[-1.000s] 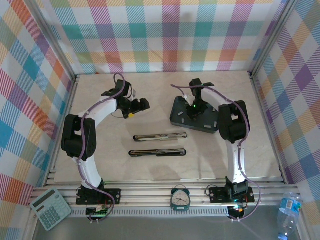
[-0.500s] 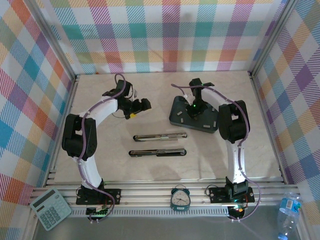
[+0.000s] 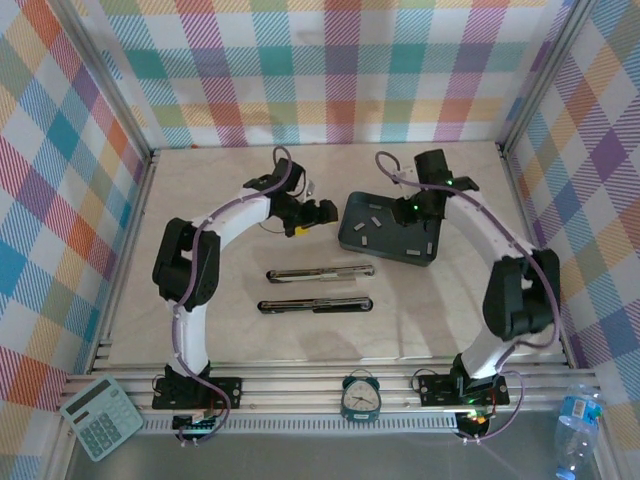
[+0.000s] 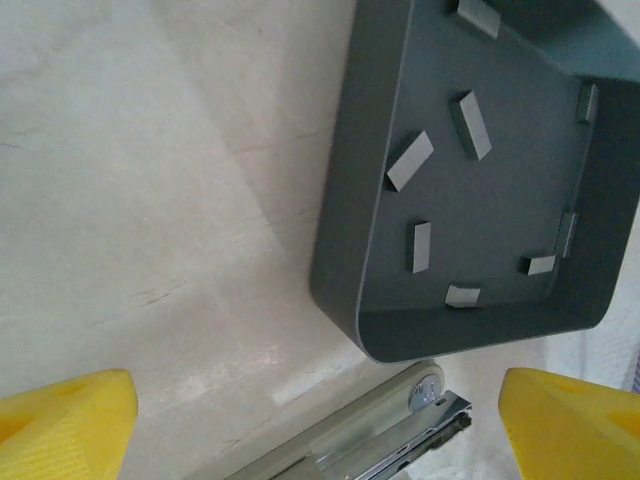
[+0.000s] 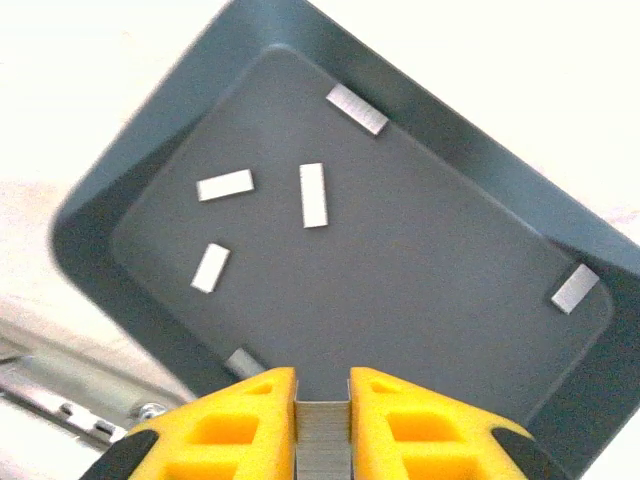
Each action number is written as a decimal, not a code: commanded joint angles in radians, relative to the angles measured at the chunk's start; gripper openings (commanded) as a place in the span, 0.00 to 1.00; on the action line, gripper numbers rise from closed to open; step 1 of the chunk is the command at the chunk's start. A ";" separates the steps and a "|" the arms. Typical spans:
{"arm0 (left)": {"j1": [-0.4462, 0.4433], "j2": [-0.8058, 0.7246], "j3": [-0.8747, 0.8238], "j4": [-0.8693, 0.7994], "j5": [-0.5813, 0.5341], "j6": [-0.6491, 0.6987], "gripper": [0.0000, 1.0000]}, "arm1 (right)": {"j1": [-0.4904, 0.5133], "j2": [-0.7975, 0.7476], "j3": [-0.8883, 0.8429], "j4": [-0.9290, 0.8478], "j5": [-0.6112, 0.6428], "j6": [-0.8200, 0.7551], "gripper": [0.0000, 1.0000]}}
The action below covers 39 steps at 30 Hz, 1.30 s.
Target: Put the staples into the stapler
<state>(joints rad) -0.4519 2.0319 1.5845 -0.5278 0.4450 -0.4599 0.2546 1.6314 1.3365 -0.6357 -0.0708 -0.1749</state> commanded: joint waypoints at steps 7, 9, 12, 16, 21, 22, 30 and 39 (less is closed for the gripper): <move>-0.071 0.125 0.117 -0.011 0.004 -0.062 0.93 | -0.002 -0.220 -0.184 0.093 -0.107 0.136 0.19; -0.081 0.143 0.134 -0.015 0.006 -0.067 0.93 | -0.002 -0.257 -0.209 0.100 -0.113 0.143 0.19; -0.097 0.172 0.158 -0.008 0.015 -0.081 0.93 | -0.002 -0.301 -0.238 0.113 -0.127 0.145 0.19; -0.125 0.218 0.212 -0.007 0.027 -0.098 0.93 | -0.002 -0.348 -0.262 0.113 -0.131 0.144 0.19; -0.153 0.289 0.282 0.000 0.039 -0.117 0.93 | -0.001 -0.396 -0.285 0.110 -0.143 0.146 0.19; -0.160 0.305 0.300 0.000 0.039 -0.119 0.93 | -0.001 -0.405 -0.287 0.105 -0.147 0.144 0.19; -0.211 0.436 0.532 -0.021 0.089 -0.139 0.92 | -0.002 -0.444 -0.295 0.083 -0.165 0.109 0.18; -0.179 0.340 0.569 -0.144 0.060 -0.006 0.93 | -0.001 -0.383 -0.256 0.095 -0.328 -0.054 0.17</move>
<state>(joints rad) -0.6586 2.4683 2.1555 -0.5785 0.5117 -0.5495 0.2546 1.2167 1.0534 -0.5461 -0.2882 -0.1299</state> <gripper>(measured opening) 0.931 0.176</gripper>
